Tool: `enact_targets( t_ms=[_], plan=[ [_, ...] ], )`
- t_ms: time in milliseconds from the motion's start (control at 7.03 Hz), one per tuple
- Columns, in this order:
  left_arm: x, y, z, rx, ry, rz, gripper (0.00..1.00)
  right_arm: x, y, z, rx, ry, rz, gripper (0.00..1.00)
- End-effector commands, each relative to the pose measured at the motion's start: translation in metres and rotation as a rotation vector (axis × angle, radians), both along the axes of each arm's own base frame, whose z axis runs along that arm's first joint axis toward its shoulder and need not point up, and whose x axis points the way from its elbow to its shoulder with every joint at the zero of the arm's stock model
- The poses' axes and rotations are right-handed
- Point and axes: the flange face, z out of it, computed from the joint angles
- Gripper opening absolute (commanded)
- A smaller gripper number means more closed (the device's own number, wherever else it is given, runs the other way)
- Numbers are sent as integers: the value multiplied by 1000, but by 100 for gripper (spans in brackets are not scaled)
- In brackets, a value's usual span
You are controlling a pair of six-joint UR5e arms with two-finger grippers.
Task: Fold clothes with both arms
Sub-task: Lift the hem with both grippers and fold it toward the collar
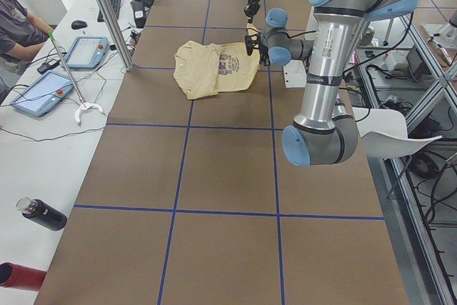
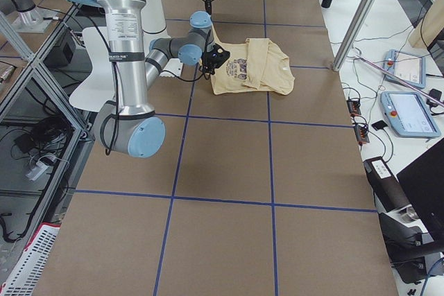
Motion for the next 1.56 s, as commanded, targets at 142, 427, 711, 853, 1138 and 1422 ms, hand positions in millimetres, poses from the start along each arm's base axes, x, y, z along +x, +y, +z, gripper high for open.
enact_targets(
  t_ms=[142,427,711,853,1138,1422],
  plan=[
    [-2,-114,16,142,-107,-103,0,-17,-128,-19,30,83,56,0],
    [5,-168,17,144,-133,-166,0,-13,-184,-30,70,160,50,0],
    [13,-211,53,160,-113,-214,0,-43,-245,-30,74,224,32,0],
    [14,-225,68,167,-105,-232,0,-58,-265,-19,84,239,24,0],
    [37,-254,72,151,-129,-244,0,-83,-306,-12,106,238,24,0],
    [58,-273,105,165,-109,-248,0,-101,-321,-3,106,257,11,0]
  ],
)
